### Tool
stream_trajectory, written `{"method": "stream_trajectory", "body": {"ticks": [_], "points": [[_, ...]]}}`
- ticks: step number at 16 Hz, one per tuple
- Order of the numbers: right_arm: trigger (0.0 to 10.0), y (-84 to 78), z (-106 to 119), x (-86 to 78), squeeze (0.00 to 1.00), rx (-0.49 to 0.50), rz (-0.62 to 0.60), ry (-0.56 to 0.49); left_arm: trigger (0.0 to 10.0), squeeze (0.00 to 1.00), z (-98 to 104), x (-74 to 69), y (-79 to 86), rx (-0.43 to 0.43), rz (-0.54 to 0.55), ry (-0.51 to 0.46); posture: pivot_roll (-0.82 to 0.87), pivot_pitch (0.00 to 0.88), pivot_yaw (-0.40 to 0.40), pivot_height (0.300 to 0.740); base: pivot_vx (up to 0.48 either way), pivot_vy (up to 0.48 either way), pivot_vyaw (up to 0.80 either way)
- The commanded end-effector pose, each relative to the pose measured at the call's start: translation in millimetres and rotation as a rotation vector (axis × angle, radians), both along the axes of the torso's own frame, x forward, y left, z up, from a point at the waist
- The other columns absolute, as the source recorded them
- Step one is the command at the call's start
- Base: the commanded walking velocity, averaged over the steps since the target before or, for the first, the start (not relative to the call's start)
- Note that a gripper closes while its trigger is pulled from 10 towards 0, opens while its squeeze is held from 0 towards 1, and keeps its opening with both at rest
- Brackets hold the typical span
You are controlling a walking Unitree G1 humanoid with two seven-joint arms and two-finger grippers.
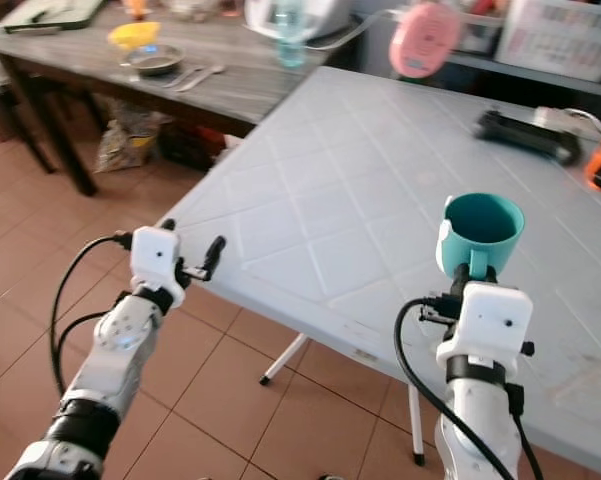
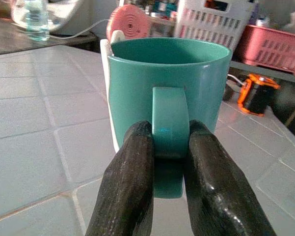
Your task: Setting the table
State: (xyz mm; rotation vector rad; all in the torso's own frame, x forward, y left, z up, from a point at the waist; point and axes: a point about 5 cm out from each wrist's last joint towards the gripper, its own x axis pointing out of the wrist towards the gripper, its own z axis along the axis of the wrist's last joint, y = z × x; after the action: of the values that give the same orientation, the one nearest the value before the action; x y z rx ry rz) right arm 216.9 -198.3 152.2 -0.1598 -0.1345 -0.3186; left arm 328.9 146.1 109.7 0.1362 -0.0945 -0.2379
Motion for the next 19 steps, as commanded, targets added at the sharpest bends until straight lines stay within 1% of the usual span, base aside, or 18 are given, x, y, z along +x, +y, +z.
{"method": "stream_trajectory", "body": {"ticks": [1,3,4,5,9,12,19], "points": [[10.0,-1.6,0,-3.2,0.0,-0.004,0.002,-0.005,10.0,0.0,-1,-2.9,5.8,0.01,0.01,0.007,-0.02,0.081,0.006,0.74,0.0,0.0,0.0],[10.0,-4.9,-6,-10.2,0.0,-0.006,0.001,0.023,10.0,0.0,-6,-10.1,16.3,0.026,0.026,0.018,0.0,0.083,-0.001,0.74,0.0,0.0,0.0],[10.0,-7.3,-9,-11.1,0.0,-0.006,-0.003,0.031,10.0,0.0,-7,-11.3,18.2,0.032,0.03,0.025,0.0,0.084,0.0,0.74,0.0,0.0,0.0],[10.0,-7.7,-9,-10.6,0.0,-0.006,-0.003,0.031,10.0,0.0,-6,-11.2,18.2,0.033,0.029,0.024,0.0,0.086,-0.001,0.74,0.0,0.0,0.0],[10.0,-4.6,-6,-4.8,0.0,-0.005,0.007,0.017,10.0,0.0,-4,-8.4,15.4,0.036,0.021,0.026,0.01,0.086,0.004,0.74,0.0,0.285,0.0],[10.0,-3.4,-7,-5.7,0.0,-0.003,0.006,0.017,10.0,0.0,-5,-8.0,14.4,0.042,0.019,0.032,0.0,0.085,0.011,0.74,0.0,0.346,0.0],[10.0,-8.1,-8,-10.0,0.0,-0.013,-0.023,0.021,10.0,0.0,-5,-5.7,9.6,0.044,0.002,0.041,-0.02,0.091,0.02,0.74,0.0,0.351,0.0]]}}
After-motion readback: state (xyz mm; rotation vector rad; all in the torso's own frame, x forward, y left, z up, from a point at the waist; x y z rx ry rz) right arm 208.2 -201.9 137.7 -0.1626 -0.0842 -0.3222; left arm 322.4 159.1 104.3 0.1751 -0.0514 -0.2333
